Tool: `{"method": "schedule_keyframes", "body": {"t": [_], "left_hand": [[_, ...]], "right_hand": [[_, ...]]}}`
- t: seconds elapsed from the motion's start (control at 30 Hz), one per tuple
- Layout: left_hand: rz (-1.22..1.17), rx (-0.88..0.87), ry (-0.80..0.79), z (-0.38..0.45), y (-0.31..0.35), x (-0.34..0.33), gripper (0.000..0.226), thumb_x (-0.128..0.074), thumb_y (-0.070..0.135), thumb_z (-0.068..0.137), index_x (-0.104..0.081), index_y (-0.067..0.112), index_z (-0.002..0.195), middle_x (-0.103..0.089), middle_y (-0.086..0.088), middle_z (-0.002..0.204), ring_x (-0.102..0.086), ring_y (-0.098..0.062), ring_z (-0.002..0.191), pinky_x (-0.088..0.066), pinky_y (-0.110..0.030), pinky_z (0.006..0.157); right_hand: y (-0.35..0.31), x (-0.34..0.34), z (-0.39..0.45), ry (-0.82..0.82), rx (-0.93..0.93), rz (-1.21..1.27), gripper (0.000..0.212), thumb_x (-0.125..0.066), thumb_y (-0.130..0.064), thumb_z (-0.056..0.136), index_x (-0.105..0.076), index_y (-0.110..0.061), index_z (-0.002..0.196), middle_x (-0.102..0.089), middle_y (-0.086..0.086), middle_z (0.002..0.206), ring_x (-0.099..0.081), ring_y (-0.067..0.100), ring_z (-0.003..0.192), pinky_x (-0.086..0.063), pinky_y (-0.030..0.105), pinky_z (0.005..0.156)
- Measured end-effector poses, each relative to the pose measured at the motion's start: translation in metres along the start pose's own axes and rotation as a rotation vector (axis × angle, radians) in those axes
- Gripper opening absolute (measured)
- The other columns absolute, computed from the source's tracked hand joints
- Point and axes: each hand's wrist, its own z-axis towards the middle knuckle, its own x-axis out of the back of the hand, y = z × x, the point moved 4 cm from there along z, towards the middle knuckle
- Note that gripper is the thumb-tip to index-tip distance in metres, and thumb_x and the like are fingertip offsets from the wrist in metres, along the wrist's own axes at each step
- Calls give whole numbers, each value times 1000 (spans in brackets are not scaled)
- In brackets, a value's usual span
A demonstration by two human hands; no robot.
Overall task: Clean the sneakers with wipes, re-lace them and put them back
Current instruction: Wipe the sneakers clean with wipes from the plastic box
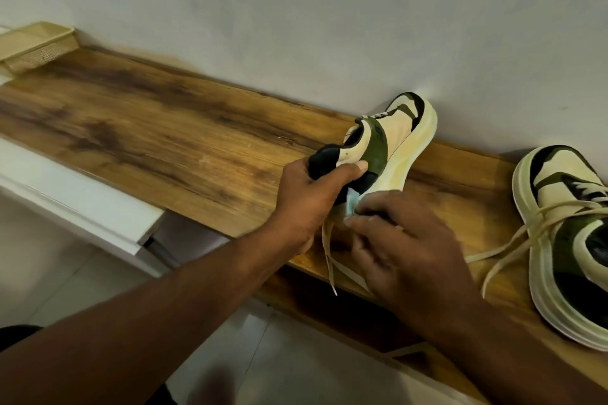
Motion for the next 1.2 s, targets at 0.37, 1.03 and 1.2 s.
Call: {"method": "schedule_keyframes", "body": {"t": [0.37, 1.03, 1.2], "left_hand": [[36, -12, 45, 5, -1, 4, 23, -83, 17, 88, -80, 9, 110, -81, -10, 104, -77, -27, 103, -60, -53, 98], [22, 89, 58, 11, -4, 9, 29, -86, 29, 81, -80, 14, 105, -80, -10, 102, -76, -29, 103, -62, -51, 93], [14, 89, -16, 9, -7, 6, 22, -83, 5, 83, -79, 6, 104, -81, -10, 103, -77, -22, 98, -62, -32, 85]], "right_hand": [[-5, -19, -7, -123, 138, -222, 29, -70, -6, 96, -67, 9, 121, -60, 19, 120, -56, 30, 107, -59, 43, 84], [21, -1, 5, 262, -211, 114, 20, -81, -9, 90, -79, -2, 108, -69, 10, 105, -65, 18, 96, -56, 24, 82], [63, -1, 8, 293, -487, 254, 19, -80, -16, 89, -81, -13, 107, -72, -4, 98, -68, 5, 89, -58, 20, 78]]}}
